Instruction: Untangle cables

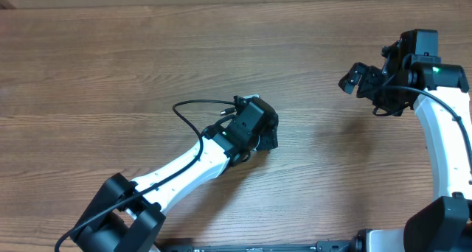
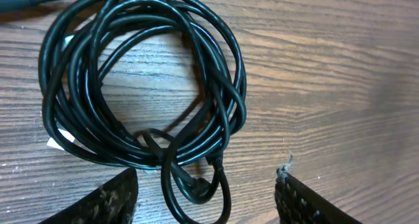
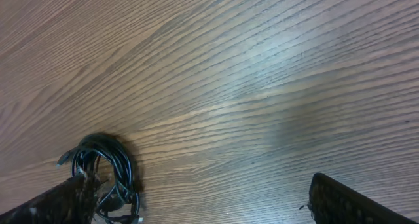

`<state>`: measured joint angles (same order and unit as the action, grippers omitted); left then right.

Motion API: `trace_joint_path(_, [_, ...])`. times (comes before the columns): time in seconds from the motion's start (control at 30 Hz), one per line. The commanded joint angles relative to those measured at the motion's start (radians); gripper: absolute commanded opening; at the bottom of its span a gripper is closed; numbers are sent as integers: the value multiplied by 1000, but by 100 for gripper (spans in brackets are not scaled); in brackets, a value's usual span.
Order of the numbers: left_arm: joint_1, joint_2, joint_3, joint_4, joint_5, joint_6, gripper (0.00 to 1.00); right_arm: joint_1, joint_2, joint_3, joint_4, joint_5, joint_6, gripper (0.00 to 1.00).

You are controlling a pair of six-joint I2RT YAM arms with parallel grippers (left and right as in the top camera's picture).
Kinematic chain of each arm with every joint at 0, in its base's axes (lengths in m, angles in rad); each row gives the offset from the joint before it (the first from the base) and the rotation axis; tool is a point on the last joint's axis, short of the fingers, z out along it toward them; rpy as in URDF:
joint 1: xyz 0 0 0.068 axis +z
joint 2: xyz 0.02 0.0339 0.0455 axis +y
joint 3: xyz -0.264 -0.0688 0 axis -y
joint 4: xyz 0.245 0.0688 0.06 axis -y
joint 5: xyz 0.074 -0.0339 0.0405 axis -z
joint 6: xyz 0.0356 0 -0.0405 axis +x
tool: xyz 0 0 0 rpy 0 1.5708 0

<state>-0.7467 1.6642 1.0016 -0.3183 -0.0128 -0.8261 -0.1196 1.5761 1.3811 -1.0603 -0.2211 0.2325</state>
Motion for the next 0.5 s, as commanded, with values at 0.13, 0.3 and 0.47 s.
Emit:
trace_joint_path(0.13, [-14,119,21,22,-14,-63,63,0,-23,26,2,-4,3,100])
trace_joint_path(0.3, [-14,174,24,83,68,-63,4,0,-23,26,-2,-4,3,100])
trace_joint_path(0.47, [7,89,111,14,121,32,4,0,-23,26,-5,-4,-5,100])
